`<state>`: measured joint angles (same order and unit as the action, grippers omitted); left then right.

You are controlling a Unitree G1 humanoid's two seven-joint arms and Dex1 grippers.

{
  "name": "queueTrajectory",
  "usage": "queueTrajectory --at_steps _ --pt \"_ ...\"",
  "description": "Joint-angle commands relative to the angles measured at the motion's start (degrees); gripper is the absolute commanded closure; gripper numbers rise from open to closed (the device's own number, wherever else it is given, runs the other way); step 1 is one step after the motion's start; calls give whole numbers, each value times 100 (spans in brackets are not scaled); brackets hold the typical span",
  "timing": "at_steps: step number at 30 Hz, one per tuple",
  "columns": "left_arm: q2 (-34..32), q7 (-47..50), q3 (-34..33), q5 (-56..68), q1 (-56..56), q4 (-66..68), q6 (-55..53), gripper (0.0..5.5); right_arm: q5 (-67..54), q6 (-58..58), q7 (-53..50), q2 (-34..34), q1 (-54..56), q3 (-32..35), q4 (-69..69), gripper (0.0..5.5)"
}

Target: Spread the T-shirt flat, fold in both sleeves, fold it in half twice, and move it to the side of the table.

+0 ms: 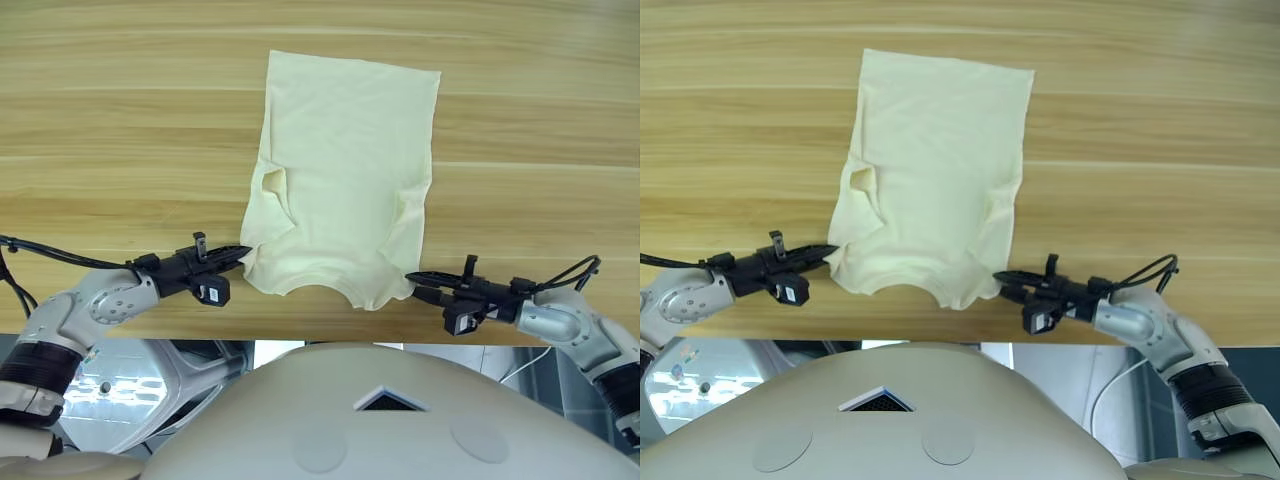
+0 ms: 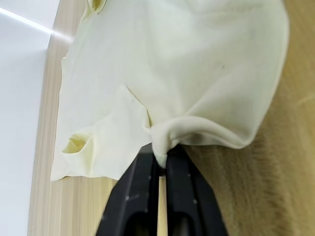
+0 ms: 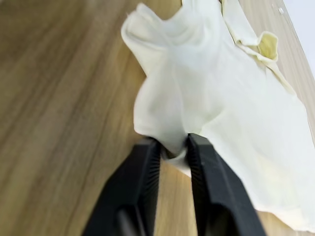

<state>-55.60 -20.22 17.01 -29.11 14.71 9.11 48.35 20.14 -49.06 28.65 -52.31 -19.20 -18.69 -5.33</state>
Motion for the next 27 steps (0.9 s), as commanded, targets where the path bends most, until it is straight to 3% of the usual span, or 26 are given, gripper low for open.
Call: queueTrajectory --at_steps 1,3,15,20,27 --pt "102 -68 155 -234 277 222 -144 547 389 237 -79 -188 -79 211 -353 528" --pt "115 -51 142 -151 325 186 -99 547 357 181 -165 -293 -94 374 -333 548" --pt "602 115 16 374 343 -126 92 548 136 60 -209 5 192 462 -280 550" --pt "467 -107 97 862 1386 -992 69 548 -636 369 42 -312 -765 725 579 550" --pt "316 -45 -633 1277 2434 -1701 -93 548 -1781 574 283 -321 -1176 1141 1310 550"
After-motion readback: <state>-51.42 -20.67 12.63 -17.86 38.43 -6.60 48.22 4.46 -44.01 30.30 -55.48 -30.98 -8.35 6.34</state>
